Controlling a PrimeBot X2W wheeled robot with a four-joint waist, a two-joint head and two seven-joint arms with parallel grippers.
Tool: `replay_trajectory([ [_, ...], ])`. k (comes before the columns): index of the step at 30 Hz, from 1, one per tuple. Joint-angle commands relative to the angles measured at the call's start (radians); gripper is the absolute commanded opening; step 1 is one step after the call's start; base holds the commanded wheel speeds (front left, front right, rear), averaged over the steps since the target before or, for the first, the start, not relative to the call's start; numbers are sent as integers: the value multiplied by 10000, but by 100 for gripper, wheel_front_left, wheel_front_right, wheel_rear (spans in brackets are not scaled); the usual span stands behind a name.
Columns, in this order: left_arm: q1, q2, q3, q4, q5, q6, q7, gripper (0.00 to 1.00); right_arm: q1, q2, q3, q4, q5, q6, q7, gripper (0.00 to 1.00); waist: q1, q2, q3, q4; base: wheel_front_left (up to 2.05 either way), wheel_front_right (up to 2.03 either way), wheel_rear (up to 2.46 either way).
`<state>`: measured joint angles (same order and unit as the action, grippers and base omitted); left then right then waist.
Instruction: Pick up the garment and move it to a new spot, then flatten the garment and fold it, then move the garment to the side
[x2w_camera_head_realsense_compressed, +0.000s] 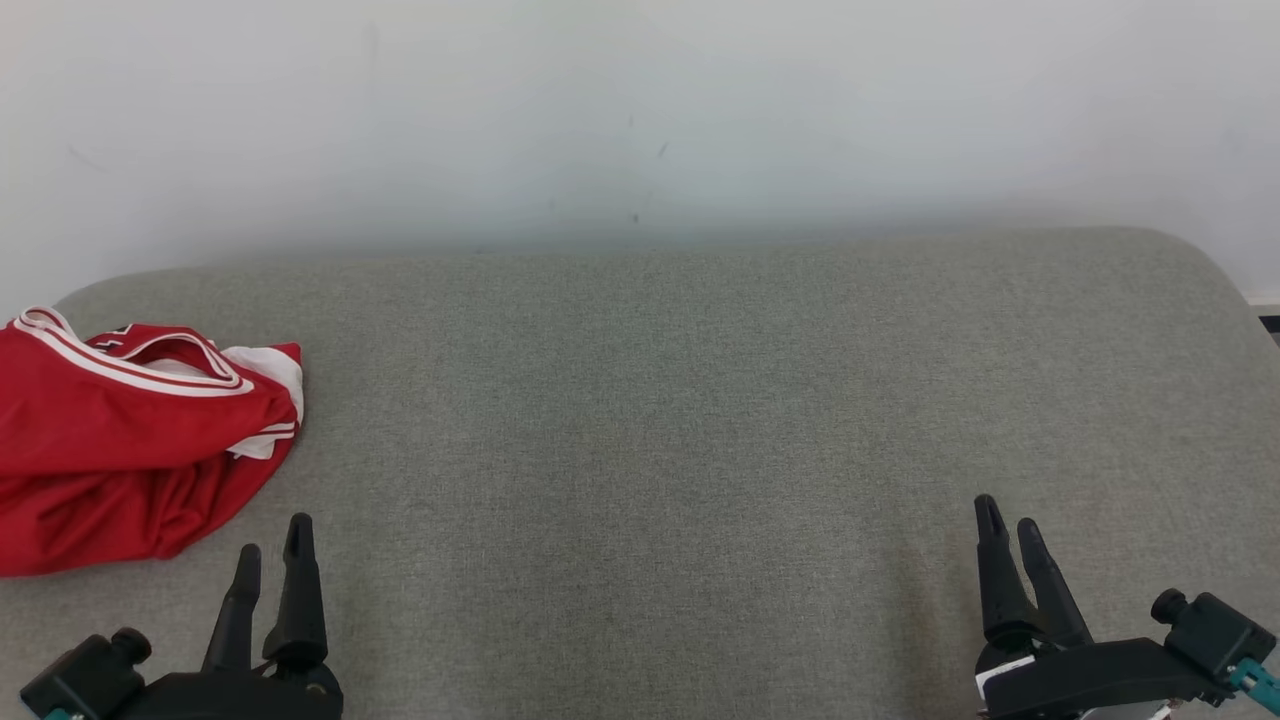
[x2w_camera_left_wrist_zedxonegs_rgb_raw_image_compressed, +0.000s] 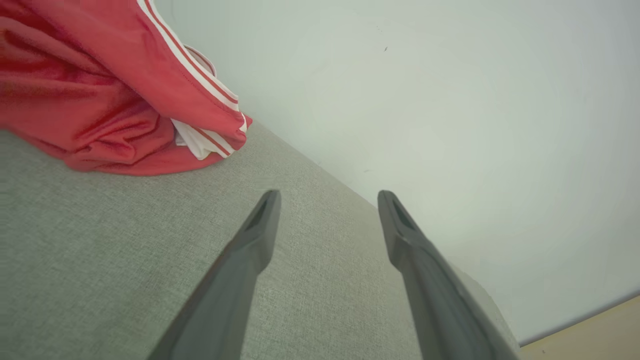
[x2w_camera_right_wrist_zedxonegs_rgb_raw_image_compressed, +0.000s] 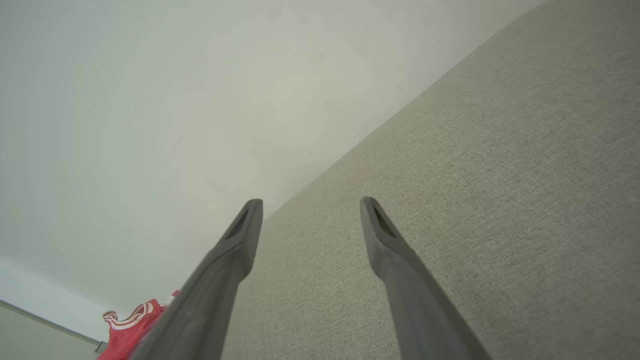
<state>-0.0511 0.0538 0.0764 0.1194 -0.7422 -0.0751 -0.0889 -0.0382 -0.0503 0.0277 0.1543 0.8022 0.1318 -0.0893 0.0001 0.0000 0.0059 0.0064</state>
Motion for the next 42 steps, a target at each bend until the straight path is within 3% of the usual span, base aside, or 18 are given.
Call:
replay_trajectory([
  [1, -7, 105, -3, -174, 281, 29, -94, 100, -17, -65, 56, -101, -307, -9, -89, 100, -1, 0, 1, 3, 0, 0, 0],
  [20, 86, 188, -142, -246, 2608, 117, -662, 100, 111, -32, 330, 43, -2950, -13, -658, 100, -1, 0, 45, 65, 0, 0, 0],
  [42, 225, 210, -62, -97, 4446, 77, -1163, 100, 324, -7, 343, -201, -4930, -16, -1166, 100, -1, 0, -21, 123, 0, 0, 0],
])
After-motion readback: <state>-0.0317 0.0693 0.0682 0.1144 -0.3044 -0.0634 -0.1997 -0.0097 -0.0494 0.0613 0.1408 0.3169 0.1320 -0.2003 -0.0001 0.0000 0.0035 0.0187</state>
